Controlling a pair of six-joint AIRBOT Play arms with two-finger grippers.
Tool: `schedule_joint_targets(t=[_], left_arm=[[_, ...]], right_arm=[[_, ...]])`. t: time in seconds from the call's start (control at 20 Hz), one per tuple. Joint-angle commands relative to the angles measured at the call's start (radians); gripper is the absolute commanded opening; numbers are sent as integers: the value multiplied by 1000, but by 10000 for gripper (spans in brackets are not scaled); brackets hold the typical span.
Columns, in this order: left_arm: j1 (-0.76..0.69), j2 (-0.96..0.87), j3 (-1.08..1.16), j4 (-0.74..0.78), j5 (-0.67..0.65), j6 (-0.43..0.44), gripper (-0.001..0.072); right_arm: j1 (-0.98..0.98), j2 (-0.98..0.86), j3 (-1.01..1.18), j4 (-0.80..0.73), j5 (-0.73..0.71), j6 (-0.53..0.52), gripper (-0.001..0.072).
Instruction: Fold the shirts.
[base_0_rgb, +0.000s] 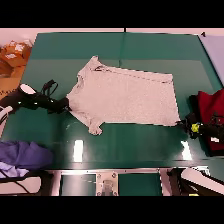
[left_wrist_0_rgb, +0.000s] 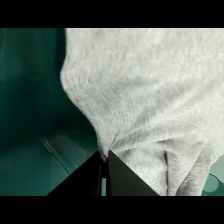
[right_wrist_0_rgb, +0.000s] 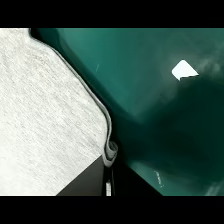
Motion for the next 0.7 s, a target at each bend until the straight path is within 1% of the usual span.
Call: schedule_joint_targets(t=[0.0,0.15,0.3,0.4,0.5,0.6,0.65], left_arm=[[0,116,72,-9,-19,26,18],[-1,361,269,-10,-13,25,19],[-1,564,530,-10,24,36,19],[-1,648,721,-12,18,46,20],[-1,708,894,-10,17,52,20],[-1,745,1032,-10,14,50,20],[-1,752,1088,-9,5,48,21]], right_arm=[[-3,44,113,35,127,-13,7],[-3,199,342,171,253,-8,7],[-1,401,575,293,264,1,7],[33,490,708,355,262,61,8],[61,545,821,410,259,89,8],[61,584,935,414,233,131,7],[61,595,996,414,222,133,8]])
